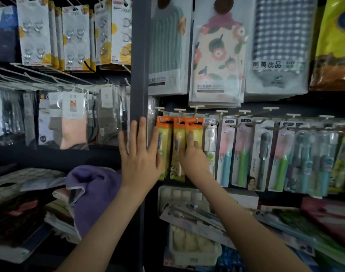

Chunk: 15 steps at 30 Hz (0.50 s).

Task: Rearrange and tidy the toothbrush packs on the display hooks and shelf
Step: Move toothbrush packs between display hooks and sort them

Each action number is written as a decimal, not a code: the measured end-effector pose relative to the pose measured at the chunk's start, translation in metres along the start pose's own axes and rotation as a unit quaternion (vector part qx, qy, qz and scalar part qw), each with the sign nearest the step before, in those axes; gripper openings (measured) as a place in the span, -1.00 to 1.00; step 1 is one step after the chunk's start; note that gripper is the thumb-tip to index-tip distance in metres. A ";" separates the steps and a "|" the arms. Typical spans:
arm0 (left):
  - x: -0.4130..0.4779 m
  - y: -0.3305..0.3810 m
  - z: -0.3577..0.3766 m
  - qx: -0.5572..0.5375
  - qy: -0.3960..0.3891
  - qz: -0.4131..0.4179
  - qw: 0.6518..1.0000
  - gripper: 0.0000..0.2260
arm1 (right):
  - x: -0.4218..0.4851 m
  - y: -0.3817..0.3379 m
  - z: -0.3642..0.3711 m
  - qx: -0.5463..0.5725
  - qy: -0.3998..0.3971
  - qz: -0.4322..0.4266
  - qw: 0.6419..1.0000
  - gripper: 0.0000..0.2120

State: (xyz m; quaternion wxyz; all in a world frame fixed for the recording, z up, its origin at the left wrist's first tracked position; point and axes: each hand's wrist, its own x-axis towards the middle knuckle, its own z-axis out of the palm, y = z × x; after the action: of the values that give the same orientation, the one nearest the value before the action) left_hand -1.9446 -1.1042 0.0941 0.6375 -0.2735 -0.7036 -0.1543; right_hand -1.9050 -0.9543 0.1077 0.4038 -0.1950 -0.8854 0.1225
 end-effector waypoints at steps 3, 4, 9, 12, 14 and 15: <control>-0.006 0.031 -0.008 -0.020 0.005 -0.005 1.000 -0.49 | -0.021 0.018 -0.022 -0.017 0.053 -0.091 0.994 -0.47; -0.008 0.050 -0.008 -0.043 0.008 0.004 0.999 -0.50 | -0.029 0.031 -0.032 -0.013 0.070 -0.113 0.991 -0.50; -0.007 0.167 -0.010 -0.189 -0.007 0.053 0.980 -0.57 | -0.064 0.139 -0.104 -0.024 0.097 -0.090 0.991 -0.56; -0.001 0.249 -0.011 -0.270 -0.049 0.081 0.958 -0.59 | -0.079 0.226 -0.158 -0.047 0.108 -0.005 0.993 -0.54; 0.003 0.304 -0.012 -0.305 -0.075 0.095 0.945 -0.58 | -0.090 0.286 -0.195 -0.061 0.129 0.050 0.988 -0.53; 0.004 0.331 -0.012 -0.322 -0.091 0.099 0.937 -0.56 | -0.096 0.315 -0.212 -0.069 0.138 0.078 0.985 -0.53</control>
State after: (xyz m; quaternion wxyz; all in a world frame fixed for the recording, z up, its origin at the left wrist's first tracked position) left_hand -1.7427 -0.8449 0.0565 0.4606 -0.5456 -0.6405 -0.2829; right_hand -1.6085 -0.7033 0.0621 0.4970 -0.3054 -0.8097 0.0641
